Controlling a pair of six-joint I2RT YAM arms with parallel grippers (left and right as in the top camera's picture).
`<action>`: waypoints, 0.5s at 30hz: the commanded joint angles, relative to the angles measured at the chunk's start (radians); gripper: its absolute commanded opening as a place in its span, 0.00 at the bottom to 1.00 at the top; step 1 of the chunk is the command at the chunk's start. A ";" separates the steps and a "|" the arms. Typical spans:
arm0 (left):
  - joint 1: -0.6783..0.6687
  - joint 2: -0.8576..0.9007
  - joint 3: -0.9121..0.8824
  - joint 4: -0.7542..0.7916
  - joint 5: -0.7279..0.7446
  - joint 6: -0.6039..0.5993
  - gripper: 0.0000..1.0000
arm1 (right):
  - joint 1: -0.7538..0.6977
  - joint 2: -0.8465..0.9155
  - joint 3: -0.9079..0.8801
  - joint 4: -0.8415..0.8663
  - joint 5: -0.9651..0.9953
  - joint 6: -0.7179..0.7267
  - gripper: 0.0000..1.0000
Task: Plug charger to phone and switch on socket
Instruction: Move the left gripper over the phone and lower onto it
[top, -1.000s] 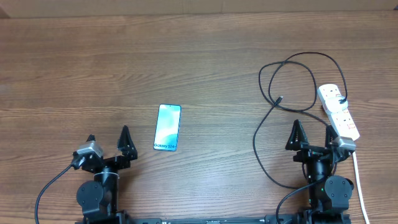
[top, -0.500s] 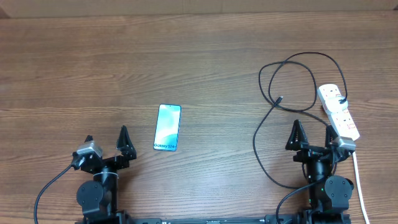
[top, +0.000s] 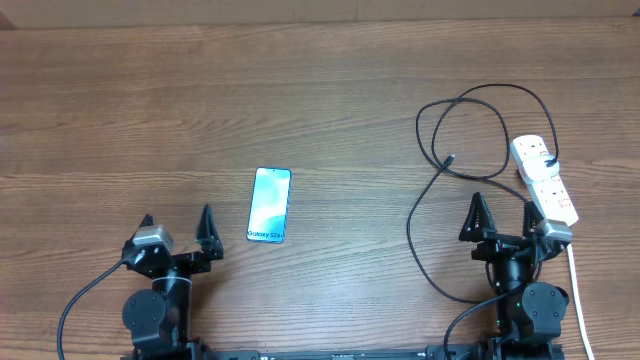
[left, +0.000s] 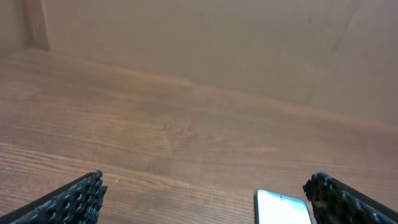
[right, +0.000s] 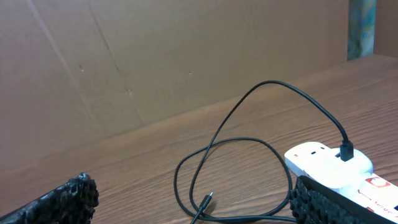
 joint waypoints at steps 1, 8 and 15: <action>0.005 0.024 0.132 -0.054 0.050 0.084 1.00 | -0.002 -0.012 -0.010 0.003 0.009 -0.001 1.00; 0.005 0.229 0.403 -0.174 0.137 0.113 1.00 | -0.002 -0.012 -0.010 0.003 0.009 -0.001 1.00; -0.015 0.576 0.799 -0.425 0.210 0.113 1.00 | -0.002 -0.012 -0.010 0.003 0.009 -0.001 1.00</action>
